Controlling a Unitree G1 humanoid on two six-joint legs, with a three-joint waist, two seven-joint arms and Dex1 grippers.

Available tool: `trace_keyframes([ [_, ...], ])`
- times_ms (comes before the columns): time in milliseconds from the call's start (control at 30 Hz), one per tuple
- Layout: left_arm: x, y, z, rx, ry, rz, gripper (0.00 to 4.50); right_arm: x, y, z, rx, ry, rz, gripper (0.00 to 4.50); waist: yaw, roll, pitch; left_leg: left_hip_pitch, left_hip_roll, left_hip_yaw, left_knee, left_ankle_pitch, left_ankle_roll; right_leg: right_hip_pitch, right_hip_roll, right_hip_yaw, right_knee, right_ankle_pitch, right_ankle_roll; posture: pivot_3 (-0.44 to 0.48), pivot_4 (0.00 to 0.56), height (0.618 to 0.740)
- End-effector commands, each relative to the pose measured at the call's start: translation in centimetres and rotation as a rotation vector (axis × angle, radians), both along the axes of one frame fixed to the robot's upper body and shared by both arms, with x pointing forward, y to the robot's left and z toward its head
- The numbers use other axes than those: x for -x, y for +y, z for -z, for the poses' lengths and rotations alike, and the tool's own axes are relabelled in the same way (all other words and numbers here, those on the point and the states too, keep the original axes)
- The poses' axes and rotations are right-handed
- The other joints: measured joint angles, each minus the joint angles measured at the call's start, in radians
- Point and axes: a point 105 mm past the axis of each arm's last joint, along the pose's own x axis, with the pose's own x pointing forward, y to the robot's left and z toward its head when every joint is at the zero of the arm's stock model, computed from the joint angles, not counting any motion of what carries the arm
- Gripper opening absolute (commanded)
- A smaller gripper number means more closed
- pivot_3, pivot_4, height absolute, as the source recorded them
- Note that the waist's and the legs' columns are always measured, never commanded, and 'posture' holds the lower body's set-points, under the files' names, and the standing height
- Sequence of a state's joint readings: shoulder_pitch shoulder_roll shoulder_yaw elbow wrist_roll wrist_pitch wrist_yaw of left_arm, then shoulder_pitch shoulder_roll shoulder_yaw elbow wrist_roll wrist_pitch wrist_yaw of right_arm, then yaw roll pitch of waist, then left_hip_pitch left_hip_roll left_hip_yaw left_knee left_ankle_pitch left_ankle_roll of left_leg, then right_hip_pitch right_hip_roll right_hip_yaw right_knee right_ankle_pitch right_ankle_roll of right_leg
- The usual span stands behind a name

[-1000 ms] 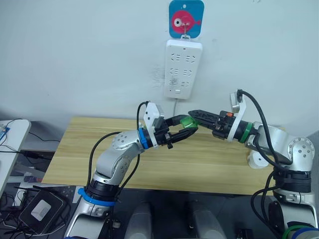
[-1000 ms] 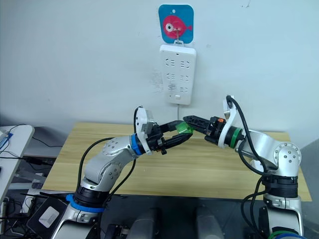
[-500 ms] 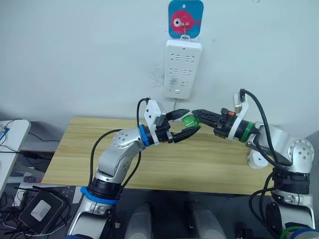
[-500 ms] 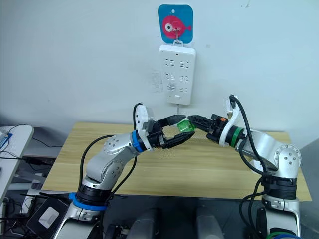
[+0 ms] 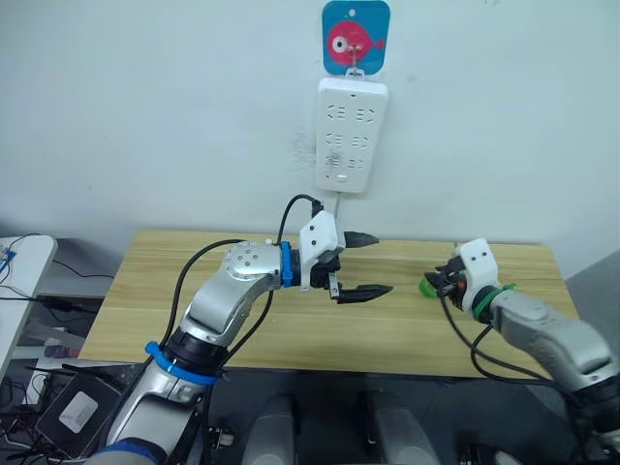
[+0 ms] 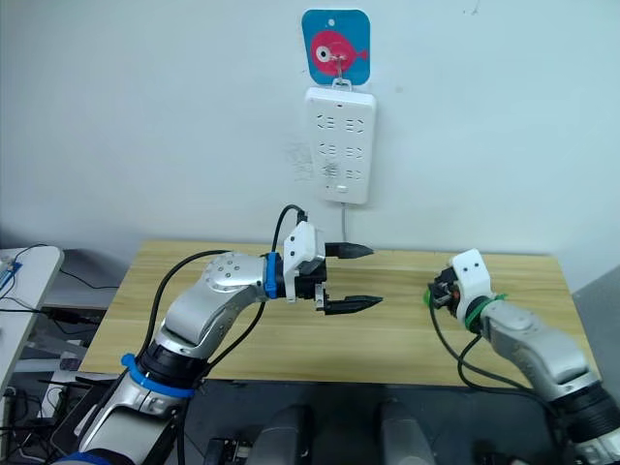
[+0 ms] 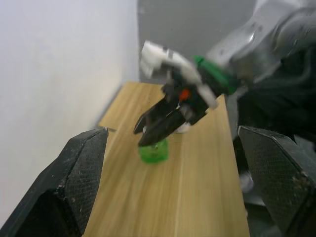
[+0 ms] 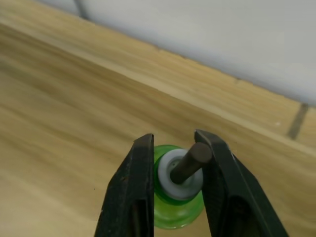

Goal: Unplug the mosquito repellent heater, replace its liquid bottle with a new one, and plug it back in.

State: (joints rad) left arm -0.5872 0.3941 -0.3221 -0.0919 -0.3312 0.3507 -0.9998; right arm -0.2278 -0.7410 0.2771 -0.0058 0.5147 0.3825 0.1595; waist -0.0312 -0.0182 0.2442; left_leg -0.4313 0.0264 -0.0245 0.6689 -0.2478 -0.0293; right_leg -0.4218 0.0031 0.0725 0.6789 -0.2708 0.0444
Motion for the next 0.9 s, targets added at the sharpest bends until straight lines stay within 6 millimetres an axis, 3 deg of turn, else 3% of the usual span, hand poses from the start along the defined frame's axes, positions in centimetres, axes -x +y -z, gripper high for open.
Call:
trace_keyframes([
  [33,-0.2,-0.5,-0.5,-0.013,-0.056,0.034,4.5,-1.9,-0.8,-0.8,0.1,-0.16,-0.003,0.85,-0.001,0.0,0.0,0.0,0.0,0.0,0.0,0.0,0.0,0.0,0.001,0.0,0.0,0.0,0.0,0.017,0.212,0.74],
  [300,-0.5,-0.5,0.0,-0.061,-0.102,0.074,4.5,-3.5,-2.5,1.4,0.082,-0.121,0.084,0.85,0.002,0.0,0.0,0.0,0.0,-0.001,0.0,0.001,-0.001,0.001,-0.002,-0.001,0.001,0.0,-0.001,0.02,0.209,0.74],
  [633,-1.5,-0.4,-0.3,-0.056,-0.135,0.038,4.5,-4.0,-3.8,2.4,0.101,-0.111,0.124,0.85,0.003,0.001,-0.001,0.0,0.0,-0.001,0.002,0.001,-0.001,0.002,-0.004,-0.001,0.002,0.0,-0.001,0.031,0.205,0.74],
  [900,-2.4,0.8,1.3,-0.025,-0.123,-0.097,4.5,-3.4,-3.9,0.0,0.118,-0.184,0.084,3.57,0.003,0.001,-0.001,0.0,0.001,-0.001,0.002,0.001,-0.001,0.002,-0.005,-0.001,0.002,0.0,-0.001,0.028,0.217,0.74],
])
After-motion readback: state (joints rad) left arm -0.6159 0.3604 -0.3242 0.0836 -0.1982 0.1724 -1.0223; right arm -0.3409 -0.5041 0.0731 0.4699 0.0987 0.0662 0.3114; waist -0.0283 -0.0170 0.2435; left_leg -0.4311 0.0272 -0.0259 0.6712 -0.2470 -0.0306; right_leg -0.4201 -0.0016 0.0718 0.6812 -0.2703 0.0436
